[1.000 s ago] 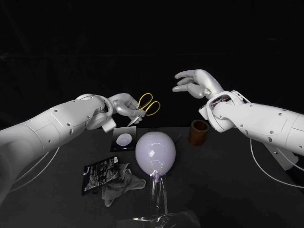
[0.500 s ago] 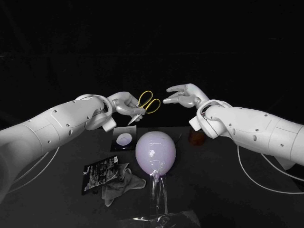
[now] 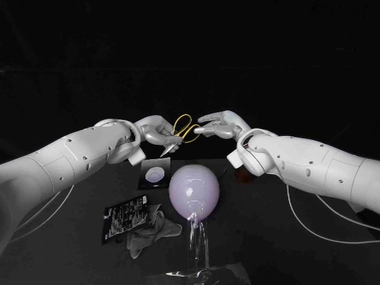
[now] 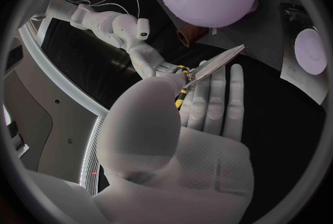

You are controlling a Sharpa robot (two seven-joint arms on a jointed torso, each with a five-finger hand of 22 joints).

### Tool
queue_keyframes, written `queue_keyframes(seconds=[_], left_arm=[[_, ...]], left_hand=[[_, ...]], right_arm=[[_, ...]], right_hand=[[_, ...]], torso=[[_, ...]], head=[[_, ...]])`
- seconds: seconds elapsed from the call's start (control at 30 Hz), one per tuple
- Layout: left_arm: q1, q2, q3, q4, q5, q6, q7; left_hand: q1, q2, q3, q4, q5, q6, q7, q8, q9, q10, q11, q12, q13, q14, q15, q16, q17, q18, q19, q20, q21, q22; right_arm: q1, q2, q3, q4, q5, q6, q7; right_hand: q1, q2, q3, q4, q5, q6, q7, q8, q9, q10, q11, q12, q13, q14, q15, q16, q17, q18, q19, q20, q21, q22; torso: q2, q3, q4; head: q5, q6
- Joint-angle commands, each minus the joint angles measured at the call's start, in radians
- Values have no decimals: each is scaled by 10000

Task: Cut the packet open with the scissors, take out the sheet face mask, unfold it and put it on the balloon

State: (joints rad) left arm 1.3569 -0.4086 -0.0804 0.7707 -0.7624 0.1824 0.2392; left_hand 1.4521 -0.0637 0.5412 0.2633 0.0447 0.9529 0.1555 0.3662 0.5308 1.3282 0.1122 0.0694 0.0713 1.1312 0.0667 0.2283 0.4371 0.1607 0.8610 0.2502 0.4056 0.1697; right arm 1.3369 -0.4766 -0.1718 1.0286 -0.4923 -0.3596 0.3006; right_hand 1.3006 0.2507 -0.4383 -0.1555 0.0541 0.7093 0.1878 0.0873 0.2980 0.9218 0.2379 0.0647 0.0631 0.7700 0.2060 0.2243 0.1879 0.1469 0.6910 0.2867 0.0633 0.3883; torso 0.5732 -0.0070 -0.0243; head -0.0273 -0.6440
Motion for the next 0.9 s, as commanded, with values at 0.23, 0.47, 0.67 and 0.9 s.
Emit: queue_keyframes(seconds=[0.23,0.47,0.67,0.9], left_arm=[[12,19,12,123,13,-54,227],[12,27,13,194,13,-41,258],[13,14,13,231,13,-25,273],[13,1,13,230,13,-20,269]], left_hand=[[0,117,880,-839,34,-85,13,34,223,108,-179,-8,-5,-47,-3,-25,14,158,-85,-12,56,12],[0,117,880,-839,34,-85,13,34,223,108,-179,-8,-5,-47,-3,-25,14,158,-85,-12,56,12],[0,117,880,-839,34,-85,13,34,223,108,-179,-8,-5,-47,-3,-25,14,158,-85,-12,56,12],[-6,118,884,-841,34,-86,14,34,229,108,-178,-8,-4,-48,-2,-27,17,158,-88,-11,59,14]], right_arm=[[-32,200,1,-184,105,817,-206],[-49,304,0,-216,-88,894,-388],[-55,320,-1,-217,-202,786,-484],[-56,275,0,-120,69,51,-224]], right_hand=[[935,421,382,-474,-50,1078,883,415,187,563,-201,107,39,709,-181,60,-41,200,240,8,18,-383],[1188,439,857,-599,-55,1400,719,506,132,986,-365,113,17,1122,-330,126,-58,333,539,2,62,-565],[1397,450,1265,-730,-46,1637,593,539,53,1299,-500,93,12,1448,-448,168,-74,380,850,-41,115,-691],[2160,475,3685,-468,-85,2951,-80,1093,136,3099,-1205,630,109,2831,-1044,642,96,413,1935,-515,596,-620]], torso=[[-4,3,-4],[0,-3,3],[-2,1,-3],[-2,11,-5]], head=[[-33,-40],[-38,-41],[-28,-66],[-21,-86]])
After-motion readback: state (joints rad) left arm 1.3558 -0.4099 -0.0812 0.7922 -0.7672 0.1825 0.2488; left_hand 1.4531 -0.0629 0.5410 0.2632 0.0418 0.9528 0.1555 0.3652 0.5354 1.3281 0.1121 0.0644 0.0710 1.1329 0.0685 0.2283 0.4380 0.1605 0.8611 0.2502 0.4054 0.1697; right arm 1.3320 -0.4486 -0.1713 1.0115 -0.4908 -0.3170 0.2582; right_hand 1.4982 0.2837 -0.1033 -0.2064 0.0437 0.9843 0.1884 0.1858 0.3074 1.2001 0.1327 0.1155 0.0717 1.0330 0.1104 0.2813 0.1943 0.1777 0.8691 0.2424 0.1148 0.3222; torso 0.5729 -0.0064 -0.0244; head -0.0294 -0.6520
